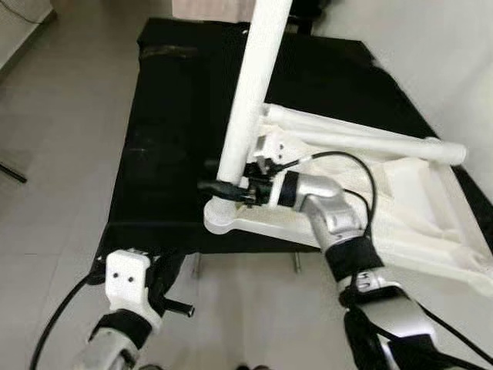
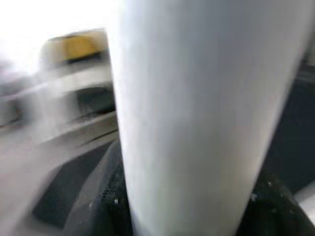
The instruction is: Building children table
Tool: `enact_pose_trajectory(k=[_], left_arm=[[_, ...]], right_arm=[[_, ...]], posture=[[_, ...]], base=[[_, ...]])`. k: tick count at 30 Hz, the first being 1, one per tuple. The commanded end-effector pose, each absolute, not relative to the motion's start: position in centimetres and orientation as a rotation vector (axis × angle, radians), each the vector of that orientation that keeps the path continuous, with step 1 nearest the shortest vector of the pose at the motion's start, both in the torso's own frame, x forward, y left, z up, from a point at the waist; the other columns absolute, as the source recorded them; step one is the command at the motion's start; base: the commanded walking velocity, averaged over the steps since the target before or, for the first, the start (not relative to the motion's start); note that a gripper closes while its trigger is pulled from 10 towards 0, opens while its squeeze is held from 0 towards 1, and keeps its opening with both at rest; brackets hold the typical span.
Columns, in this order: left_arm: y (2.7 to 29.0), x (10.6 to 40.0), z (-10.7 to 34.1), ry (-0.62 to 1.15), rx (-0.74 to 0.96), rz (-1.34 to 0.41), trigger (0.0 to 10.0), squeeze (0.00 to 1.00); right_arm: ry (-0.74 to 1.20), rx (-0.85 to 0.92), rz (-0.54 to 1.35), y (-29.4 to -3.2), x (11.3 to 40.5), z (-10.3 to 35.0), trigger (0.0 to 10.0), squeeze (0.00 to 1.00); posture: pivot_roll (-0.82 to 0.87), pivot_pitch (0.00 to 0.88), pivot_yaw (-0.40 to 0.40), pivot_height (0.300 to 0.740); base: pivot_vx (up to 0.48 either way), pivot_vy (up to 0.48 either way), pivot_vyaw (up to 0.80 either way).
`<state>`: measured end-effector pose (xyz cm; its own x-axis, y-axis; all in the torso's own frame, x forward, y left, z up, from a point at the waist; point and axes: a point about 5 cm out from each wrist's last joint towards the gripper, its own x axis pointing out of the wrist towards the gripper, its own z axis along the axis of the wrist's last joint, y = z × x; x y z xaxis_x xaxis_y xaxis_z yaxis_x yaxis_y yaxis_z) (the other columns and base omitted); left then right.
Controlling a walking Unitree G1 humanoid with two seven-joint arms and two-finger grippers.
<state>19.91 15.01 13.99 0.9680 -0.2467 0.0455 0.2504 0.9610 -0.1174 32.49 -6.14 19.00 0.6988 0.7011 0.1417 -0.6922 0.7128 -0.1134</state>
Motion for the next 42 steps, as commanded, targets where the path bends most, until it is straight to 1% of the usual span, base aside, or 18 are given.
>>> enact_pose_trajectory(k=[1,4,10,11,12,13,16,17,21,25,26,30,37,38,39,40,41,42], left_arm=[[15.5,20.3,13.5,-0.016,-0.110,-0.250,10.0,0.00],[16.2,21.5,13.1,-0.013,-0.094,-0.239,10.0,0.00],[16.7,21.9,13.1,-0.026,-0.082,-0.193,10.0,0.00],[16.8,21.9,13.1,-0.030,-0.080,-0.182,10.0,0.00],[16.8,21.9,13.1,-0.030,-0.080,-0.182,10.0,0.00],[16.8,22.0,13.1,-0.032,-0.081,-0.179,10.0,0.00],[16.7,22.1,13.1,-0.034,-0.082,-0.183,10.0,0.00],[16.7,22.1,13.1,-0.034,-0.083,-0.187,10.0,0.00],[16.3,22.1,13.2,-0.040,-0.091,-0.199,10.0,0.00],[16.1,21.9,13.3,-0.043,-0.093,-0.200,10.0,0.00],[15.9,21.7,13.4,-0.046,-0.095,-0.201,10.0,0.00],[15.4,20.9,13.7,-0.046,-0.107,-0.206,10.0,0.00],[14.9,20.0,14.0,-0.041,-0.120,-0.214,10.0,0.00],[14.7,19.4,14.1,-0.033,-0.127,-0.218,10.0,0.00],[14.5,18.9,14.3,-0.024,-0.138,-0.223,10.0,0.00],[14.5,18.9,14.3,-0.024,-0.138,-0.223,10.0,0.00],[14.4,18.3,14.4,-0.017,-0.145,-0.228,10.0,0.00],[14.3,18.0,14.5,-0.012,-0.149,-0.231,10.0,0.00]], right_arm=[[0.015,-0.116,0.472,-8.3,31.2,14.9,0.0,0.00],[-0.023,-0.138,0.516,-6.0,31.2,14.3,0.0,0.00],[-0.002,-0.136,0.540,-5.4,31.7,14.2,0.0,0.00],[0.013,-0.133,0.551,-5.2,31.7,14.3,1.1,0.00],[0.013,-0.133,0.551,-5.2,31.7,14.3,1.1,0.00],[0.015,-0.124,0.593,-4.8,31.6,14.5,10.0,0.00],[-0.012,-0.085,0.658,-4.0,31.2,15.7,10.0,0.00],[-0.032,-0.067,0.723,-3.4,31.1,16.3,10.0,1.00],[-0.125,-0.061,0.986,-3.0,31.9,18.9,10.0,1.00],[-0.136,-0.103,1.096,-3.4,32.6,19.6,10.0,1.00],[-0.140,-0.151,1.187,-3.7,32.9,20.1,10.0,0.00],[-0.101,-0.260,1.446,-4.2,34.0,21.3,10.0,0.00],[-0.078,-0.319,1.498,-3.6,35.1,22.1,10.0,0.00],[-0.064,-0.279,1.528,-3.1,35.4,22.7,10.0,0.00],[-0.046,-0.243,1.567,-2.7,35.5,23.1,6.0,0.00],[-0.046,-0.243,1.567,-2.7,35.5,23.1,6.0,0.00],[-0.030,-0.219,1.605,-2.4,35.5,23.4,0.1,0.00],[-0.020,-0.206,1.629,-2.3,35.5,23.5,0.1,0.00]], posture=[[-0.14,0.109,-0.140,0.740],[-0.12,0.076,-0.149,0.740],[-0.12,0.058,-0.158,0.740],[-0.12,0.058,-0.158,0.740],[-0.12,0.058,-0.158,0.740],[-0.12,0.057,-0.165,0.740],[-0.12,0.059,-0.167,0.740],[-0.12,0.060,-0.168,0.740],[-0.12,0.080,-0.176,0.740],[-0.11,0.098,-0.183,0.740],[-0.10,0.112,-0.188,0.740],[-0.09,0.155,-0.198,0.740],[-0.07,0.181,-0.205,0.740],[-0.05,0.240,-0.205,0.740],[-0.05,0.253,-0.207,0.740],[-0.05,0.253,-0.207,0.740],[-0.04,0.271,-0.207,0.740],[-0.04,0.271,-0.207,0.740]], base=[[0.000,0.000,0.00],[0.000,0.000,0.00],[0.000,0.000,0.00],[0.000,0.000,0.00],[0.000,0.000,0.00],[0.000,0.000,0.00],[0.000,0.000,0.00],[0.000,0.000,0.00],[0.000,0.000,0.00],[0.000,0.000,0.00],[0.000,0.000,0.00],[0.000,0.000,0.00],[0.000,0.000,0.00],[0.000,0.000,0.00],[0.000,0.000,0.00],[0.000,0.000,0.00],[0.000,0.000,0.00],[0.000,0.000,0.00]])
